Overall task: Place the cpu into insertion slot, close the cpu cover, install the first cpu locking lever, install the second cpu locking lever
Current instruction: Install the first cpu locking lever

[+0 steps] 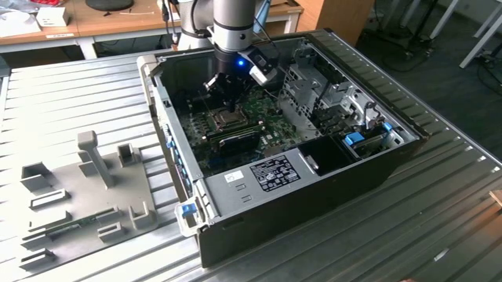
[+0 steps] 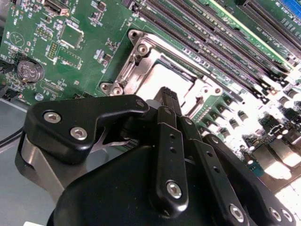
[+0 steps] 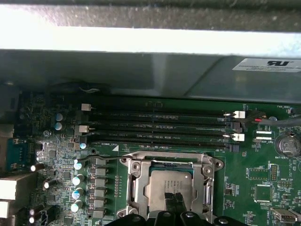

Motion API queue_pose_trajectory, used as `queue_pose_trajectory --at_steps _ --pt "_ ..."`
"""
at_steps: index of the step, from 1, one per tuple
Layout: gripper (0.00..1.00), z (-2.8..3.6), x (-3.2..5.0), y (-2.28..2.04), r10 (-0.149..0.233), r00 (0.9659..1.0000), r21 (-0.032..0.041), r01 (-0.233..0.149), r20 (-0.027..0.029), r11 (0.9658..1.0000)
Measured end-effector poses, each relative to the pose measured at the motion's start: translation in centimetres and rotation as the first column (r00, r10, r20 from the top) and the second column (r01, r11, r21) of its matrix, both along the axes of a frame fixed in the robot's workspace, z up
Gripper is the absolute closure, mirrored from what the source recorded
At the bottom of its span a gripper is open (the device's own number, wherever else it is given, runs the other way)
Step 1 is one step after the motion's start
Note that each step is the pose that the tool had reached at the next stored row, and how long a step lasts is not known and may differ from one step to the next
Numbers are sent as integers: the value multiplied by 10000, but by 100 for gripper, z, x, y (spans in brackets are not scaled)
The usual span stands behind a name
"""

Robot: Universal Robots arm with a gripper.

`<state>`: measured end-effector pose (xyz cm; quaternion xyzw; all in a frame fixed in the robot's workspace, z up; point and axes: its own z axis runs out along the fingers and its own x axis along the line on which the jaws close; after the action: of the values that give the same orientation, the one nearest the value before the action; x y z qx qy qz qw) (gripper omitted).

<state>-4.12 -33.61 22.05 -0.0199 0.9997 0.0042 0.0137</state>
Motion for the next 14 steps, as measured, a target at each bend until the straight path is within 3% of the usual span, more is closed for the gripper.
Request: queue_pose_trajectory --at_steps 14 --pt "90 0 2 0 0 10000 1 0 0 10000"
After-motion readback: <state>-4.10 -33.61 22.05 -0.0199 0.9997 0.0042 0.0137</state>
